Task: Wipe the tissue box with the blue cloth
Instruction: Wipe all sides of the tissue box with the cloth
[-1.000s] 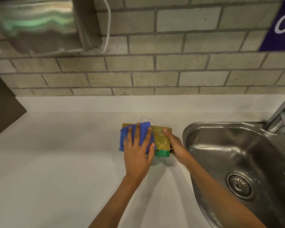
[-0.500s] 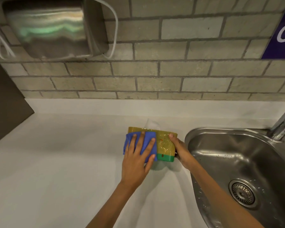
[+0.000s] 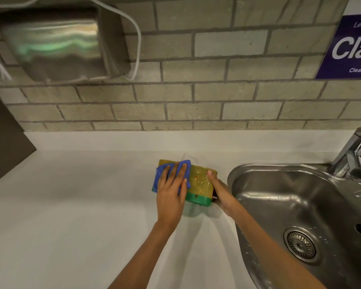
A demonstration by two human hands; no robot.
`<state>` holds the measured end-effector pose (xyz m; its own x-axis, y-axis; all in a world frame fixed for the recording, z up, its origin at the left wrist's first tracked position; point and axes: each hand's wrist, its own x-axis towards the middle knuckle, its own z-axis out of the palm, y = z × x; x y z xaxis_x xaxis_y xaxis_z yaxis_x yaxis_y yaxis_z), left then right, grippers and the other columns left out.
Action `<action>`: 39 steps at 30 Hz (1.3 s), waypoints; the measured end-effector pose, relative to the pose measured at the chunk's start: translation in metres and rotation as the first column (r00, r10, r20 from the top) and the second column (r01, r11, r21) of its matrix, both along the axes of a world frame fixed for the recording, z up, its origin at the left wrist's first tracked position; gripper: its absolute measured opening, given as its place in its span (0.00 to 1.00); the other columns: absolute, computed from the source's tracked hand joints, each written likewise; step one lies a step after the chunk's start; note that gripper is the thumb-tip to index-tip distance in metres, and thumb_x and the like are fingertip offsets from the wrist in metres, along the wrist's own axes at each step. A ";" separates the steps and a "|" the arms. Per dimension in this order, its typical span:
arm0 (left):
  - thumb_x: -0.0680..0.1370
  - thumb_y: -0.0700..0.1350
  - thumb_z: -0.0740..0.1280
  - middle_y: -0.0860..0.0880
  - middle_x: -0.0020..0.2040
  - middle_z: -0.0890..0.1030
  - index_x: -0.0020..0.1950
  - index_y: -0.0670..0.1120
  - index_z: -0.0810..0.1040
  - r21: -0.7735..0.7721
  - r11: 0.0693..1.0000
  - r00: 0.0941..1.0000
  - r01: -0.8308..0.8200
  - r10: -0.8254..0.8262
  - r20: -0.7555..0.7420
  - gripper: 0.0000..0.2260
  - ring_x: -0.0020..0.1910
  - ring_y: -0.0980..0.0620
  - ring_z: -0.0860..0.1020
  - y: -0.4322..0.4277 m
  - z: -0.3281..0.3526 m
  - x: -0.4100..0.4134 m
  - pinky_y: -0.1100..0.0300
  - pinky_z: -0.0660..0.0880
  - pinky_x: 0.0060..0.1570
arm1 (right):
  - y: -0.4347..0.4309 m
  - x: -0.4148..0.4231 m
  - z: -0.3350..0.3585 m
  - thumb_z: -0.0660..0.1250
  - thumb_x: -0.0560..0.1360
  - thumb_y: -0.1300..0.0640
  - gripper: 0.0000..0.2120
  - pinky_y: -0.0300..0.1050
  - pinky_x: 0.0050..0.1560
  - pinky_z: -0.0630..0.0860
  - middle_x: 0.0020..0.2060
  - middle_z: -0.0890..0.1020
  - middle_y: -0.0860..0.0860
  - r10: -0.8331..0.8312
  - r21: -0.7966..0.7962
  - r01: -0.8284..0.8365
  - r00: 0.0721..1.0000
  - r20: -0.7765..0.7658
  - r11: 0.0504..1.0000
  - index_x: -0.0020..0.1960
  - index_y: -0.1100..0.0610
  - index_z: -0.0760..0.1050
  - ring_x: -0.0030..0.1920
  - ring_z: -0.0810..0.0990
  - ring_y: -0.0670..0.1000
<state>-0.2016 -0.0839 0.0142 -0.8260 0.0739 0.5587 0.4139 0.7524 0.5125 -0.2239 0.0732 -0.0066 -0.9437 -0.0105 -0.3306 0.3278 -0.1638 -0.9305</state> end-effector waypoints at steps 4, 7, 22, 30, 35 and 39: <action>0.79 0.48 0.55 0.45 0.69 0.73 0.70 0.45 0.70 0.100 0.988 0.993 0.115 -0.118 0.026 0.21 0.71 0.48 0.62 0.025 0.000 0.008 0.49 0.62 0.69 | 0.001 0.002 0.002 0.63 0.59 0.30 0.45 0.55 0.65 0.73 0.59 0.80 0.57 0.019 -0.011 -0.019 1.000 -0.017 1.000 0.67 0.57 0.70 0.59 0.79 0.55; 0.79 0.50 0.53 0.44 0.70 0.72 0.71 0.47 0.68 -0.079 0.991 0.994 0.109 -0.110 -0.008 0.22 0.73 0.45 0.62 0.036 -0.005 0.013 0.43 0.62 0.68 | 0.002 0.004 0.001 0.63 0.57 0.28 0.46 0.53 0.64 0.74 0.59 0.81 0.56 0.018 -0.014 -0.018 0.999 -0.039 1.000 0.67 0.55 0.70 0.58 0.80 0.54; 0.79 0.54 0.52 0.41 0.69 0.73 0.71 0.49 0.69 -0.283 0.959 0.999 0.011 -0.022 -0.037 0.22 0.71 0.38 0.67 0.032 -0.012 0.014 0.40 0.67 0.65 | 0.002 -0.002 -0.001 0.64 0.62 0.32 0.39 0.51 0.55 0.79 0.53 0.83 0.57 -0.122 0.076 0.119 0.992 0.028 0.990 0.62 0.59 0.74 0.52 0.82 0.55; 0.76 0.50 0.56 0.37 0.68 0.74 0.67 0.44 0.74 -0.082 0.978 0.979 -0.194 0.199 0.051 0.23 0.68 0.32 0.69 0.013 -0.004 0.003 0.37 0.71 0.61 | 0.003 -0.003 -0.005 0.65 0.66 0.35 0.37 0.43 0.45 0.79 0.56 0.81 0.57 -0.113 0.065 0.110 0.993 0.034 0.992 0.64 0.60 0.71 0.52 0.82 0.54; 0.80 0.56 0.50 0.41 0.69 0.73 0.71 0.49 0.68 -0.326 0.945 0.997 0.027 -0.047 -0.053 0.23 0.71 0.38 0.66 0.038 -0.015 0.015 0.39 0.67 0.64 | 0.006 -0.004 -0.006 0.61 0.71 0.36 0.32 0.51 0.53 0.79 0.53 0.83 0.58 -0.103 0.124 0.100 0.995 0.016 0.987 0.62 0.60 0.73 0.52 0.82 0.56; 0.80 0.56 0.48 0.40 0.68 0.74 0.70 0.50 0.64 -0.428 0.900 0.960 0.082 -0.186 -0.207 0.21 0.70 0.41 0.62 0.008 -0.035 0.006 0.39 0.68 0.64 | 0.010 -0.005 -0.006 0.62 0.71 0.37 0.31 0.55 0.59 0.77 0.52 0.83 0.57 -0.096 0.126 0.090 0.995 0.037 0.988 0.62 0.60 0.73 0.54 0.81 0.57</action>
